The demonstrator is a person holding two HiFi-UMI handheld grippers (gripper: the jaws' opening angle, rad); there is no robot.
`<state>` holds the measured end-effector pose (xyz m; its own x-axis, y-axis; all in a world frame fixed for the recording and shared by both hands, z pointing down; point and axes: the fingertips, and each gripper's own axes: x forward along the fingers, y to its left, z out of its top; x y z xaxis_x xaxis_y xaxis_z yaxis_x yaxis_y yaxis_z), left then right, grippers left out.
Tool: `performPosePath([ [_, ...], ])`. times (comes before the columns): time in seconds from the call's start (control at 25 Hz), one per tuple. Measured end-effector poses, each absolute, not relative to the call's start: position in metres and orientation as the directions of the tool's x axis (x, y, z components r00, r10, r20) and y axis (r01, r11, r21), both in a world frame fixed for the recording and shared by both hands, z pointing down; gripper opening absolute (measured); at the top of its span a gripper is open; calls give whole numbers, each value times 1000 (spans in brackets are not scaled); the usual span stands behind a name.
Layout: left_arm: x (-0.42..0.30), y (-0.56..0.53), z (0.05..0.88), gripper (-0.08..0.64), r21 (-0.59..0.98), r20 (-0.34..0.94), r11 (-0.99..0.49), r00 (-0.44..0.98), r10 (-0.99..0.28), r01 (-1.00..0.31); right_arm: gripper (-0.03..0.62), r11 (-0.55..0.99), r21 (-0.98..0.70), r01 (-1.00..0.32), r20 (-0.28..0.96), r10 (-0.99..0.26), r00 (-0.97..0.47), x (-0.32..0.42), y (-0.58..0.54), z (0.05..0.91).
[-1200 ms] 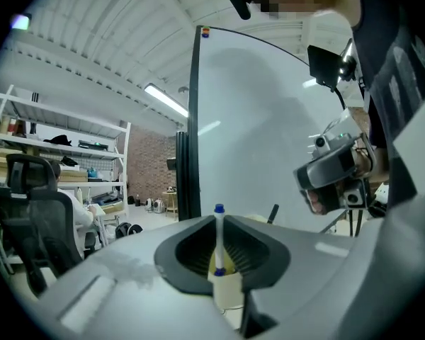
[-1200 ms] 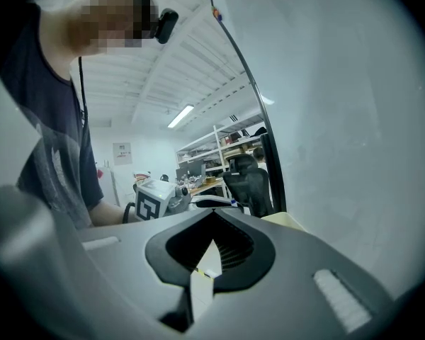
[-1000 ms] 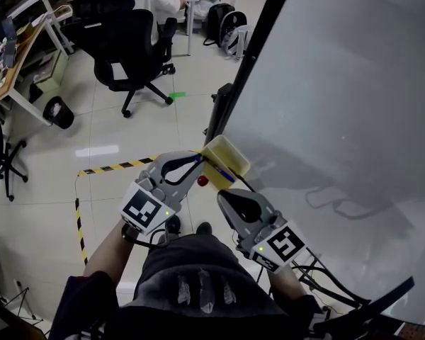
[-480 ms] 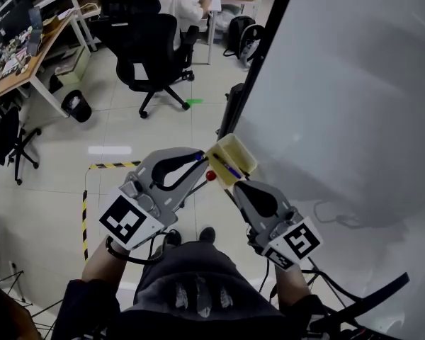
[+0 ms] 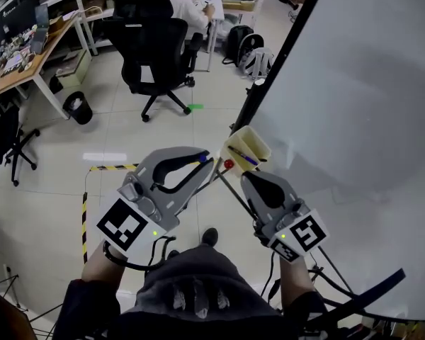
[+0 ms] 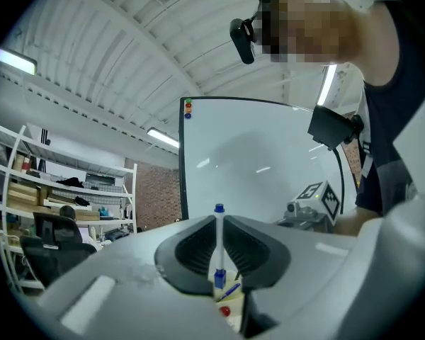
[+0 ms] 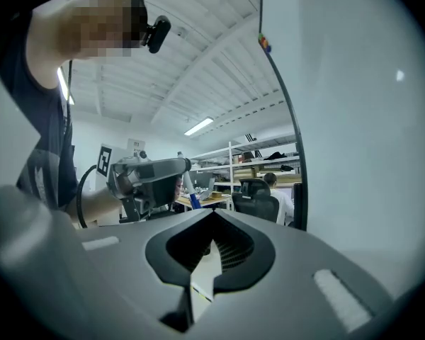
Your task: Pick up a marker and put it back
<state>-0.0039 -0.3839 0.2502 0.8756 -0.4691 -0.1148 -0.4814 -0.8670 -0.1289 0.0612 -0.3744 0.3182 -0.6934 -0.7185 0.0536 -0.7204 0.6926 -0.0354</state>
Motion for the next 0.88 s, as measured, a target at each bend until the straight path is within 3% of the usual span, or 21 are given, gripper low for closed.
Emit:
performPosePath([
  [0.44, -73, -307, 250, 37, -97, -156, -889, 889, -430, -447, 2, 661, 11, -751, 78, -749, -658, -2, -296, 319],
  [0.88, -54, -245, 249, 35, -63, -163, -926, 919, -359, -373, 2, 594, 57, -803, 76, -804, -590, 20, -229, 299],
])
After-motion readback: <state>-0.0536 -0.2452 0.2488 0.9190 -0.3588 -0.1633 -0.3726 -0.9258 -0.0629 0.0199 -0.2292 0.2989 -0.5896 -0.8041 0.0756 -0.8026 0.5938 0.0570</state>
